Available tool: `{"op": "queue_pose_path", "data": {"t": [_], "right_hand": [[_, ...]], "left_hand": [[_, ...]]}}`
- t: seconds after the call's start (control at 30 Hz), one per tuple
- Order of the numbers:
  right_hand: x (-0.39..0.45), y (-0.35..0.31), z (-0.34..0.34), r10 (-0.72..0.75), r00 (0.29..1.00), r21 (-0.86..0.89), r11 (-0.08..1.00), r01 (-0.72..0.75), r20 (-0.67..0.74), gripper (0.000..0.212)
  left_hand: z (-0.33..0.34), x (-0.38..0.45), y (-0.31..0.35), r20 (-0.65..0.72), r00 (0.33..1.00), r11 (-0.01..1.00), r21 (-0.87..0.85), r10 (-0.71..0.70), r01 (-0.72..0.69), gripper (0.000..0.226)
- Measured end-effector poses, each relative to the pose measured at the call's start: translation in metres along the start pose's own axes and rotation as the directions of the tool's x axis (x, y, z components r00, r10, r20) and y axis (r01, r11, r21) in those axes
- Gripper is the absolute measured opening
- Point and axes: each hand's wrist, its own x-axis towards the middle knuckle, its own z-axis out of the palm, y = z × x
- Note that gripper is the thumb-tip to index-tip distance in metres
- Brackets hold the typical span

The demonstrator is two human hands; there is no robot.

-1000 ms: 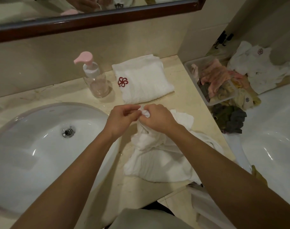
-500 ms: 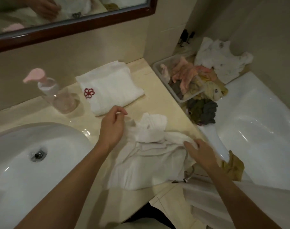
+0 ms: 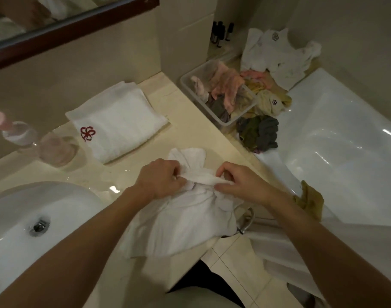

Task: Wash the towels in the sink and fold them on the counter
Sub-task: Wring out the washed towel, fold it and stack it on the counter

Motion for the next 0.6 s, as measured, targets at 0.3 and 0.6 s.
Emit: {"op": "queue_pose_path", "data": {"t": [0.3,0.6], "right_hand": [[0.066,0.002,-0.003,-0.048,0.968,-0.027,0.999,0.042,-0.247,0.016],[0.097,0.015,0.013,0.214,0.975,0.384,0.906,-0.176,-0.057,0.007]], "left_hand": [[-0.027,-0.018,-0.027,0.078,0.988,0.875,-0.459,-0.137,0.157,0.027],[-0.018,-0.02,-0.049,0.091,0.954,0.832,-0.47,-0.286,0.294,0.026]]}}
